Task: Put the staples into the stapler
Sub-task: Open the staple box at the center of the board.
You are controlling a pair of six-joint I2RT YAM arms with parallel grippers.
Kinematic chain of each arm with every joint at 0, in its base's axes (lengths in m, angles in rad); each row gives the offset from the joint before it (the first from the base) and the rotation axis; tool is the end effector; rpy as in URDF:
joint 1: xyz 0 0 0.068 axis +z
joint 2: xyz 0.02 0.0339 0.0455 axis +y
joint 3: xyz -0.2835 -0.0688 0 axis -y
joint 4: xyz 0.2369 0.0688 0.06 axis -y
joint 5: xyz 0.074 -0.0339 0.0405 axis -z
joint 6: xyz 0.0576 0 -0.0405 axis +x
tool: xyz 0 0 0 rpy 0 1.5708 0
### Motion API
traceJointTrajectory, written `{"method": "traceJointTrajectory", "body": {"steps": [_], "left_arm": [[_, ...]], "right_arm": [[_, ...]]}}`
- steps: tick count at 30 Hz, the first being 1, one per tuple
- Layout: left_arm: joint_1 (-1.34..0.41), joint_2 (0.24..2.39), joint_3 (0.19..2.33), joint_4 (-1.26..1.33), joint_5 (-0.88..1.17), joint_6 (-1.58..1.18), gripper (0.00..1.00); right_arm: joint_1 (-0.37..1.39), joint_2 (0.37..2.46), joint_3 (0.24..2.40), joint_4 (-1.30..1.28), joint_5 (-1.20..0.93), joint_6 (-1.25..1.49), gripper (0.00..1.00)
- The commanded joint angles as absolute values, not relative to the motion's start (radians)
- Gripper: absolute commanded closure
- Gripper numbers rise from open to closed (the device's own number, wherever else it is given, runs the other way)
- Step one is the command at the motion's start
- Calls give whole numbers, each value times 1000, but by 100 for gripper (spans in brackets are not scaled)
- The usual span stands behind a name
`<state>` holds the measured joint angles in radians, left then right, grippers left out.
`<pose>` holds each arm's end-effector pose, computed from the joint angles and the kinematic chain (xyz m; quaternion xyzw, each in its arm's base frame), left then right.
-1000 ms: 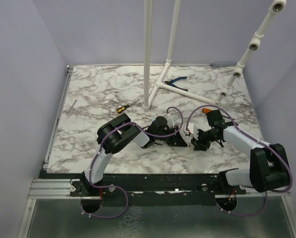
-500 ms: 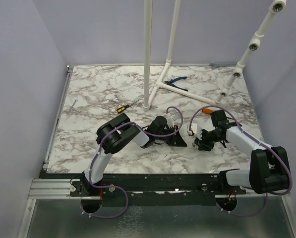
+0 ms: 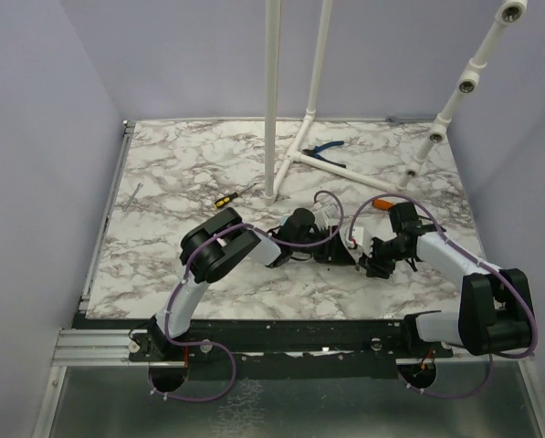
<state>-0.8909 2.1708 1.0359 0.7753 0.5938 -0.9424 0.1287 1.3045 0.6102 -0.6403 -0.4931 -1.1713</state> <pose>0.2569 -0.3690 0.1152 0.1462 0.7902 -0.5783 0.1403 0.1899 0.0521 0.1603 -0.6057 0.7492 0.1533 0.2198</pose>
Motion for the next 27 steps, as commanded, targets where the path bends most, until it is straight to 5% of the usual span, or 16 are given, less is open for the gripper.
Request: {"method": "traceJointTrajectory", "body": {"steps": [1,15,27], "left_arm": [[-906,2231,1058,726,589,-947,55],[-936,2290,1069,727,574,-957,65],[-937,2299,1065,726,554,-964,100]], "right_arm": [[120,1331,591,-685,-469,-1180,55],[120,1327,589,-683,-482,-1170,54],[120,1346,591,-679,-522,-1164,47]]}}
